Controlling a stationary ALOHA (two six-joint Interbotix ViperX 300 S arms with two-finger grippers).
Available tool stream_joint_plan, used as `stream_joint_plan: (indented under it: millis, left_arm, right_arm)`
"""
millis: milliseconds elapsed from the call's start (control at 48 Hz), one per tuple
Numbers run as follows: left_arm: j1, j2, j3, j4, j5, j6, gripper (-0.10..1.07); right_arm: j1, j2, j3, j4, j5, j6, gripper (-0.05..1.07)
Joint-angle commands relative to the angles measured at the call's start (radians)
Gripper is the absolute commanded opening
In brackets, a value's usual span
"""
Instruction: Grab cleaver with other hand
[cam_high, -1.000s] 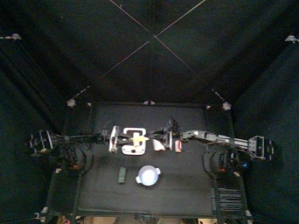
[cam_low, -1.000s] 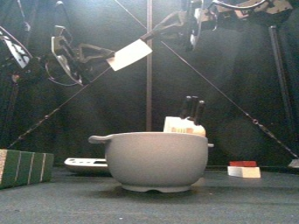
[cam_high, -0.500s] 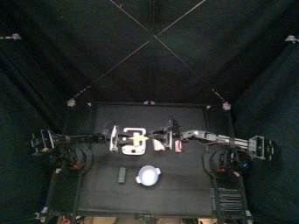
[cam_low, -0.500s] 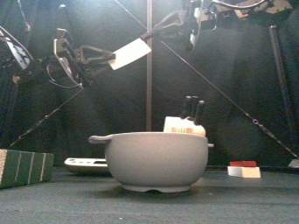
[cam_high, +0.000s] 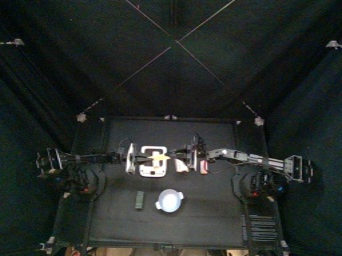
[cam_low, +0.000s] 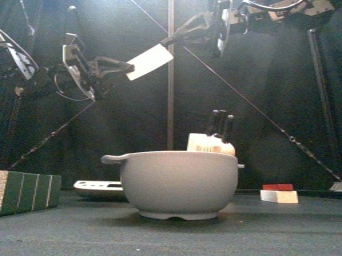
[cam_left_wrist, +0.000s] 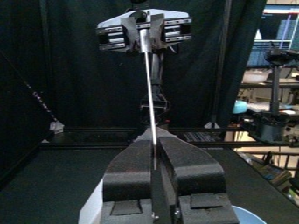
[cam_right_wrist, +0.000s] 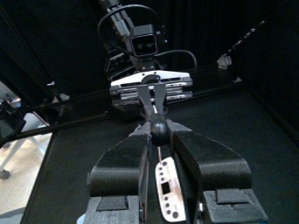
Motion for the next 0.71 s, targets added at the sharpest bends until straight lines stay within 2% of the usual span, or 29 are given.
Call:
stream_joint_plan:
  millis: [0,125,500,688]
  left_arm:
    - [0.008,-0.008,-0.011,-0.008,-0.009,0.006,0.26]
    - [0.02,-0.02,0.003,-0.018,-0.009,0.006,0.16]
    - [0.04,-0.031,0.023,-0.015,-0.009,0.008,0.16]
    - [0.052,-0.031,0.034,-0.017,0.002,0.009,0.16]
  right_arm:
    - [-0.003,-0.012,-0.012,0.003,-0.003,0.0,0.59]
    - [-0.003,-0.012,0.014,0.018,-0.003,0.002,0.59]
    - [-0.025,0.0,0.109,0.069,-0.002,0.005,0.59]
    - [-0.026,0.012,0.129,0.152,-0.003,0.008,0.65]
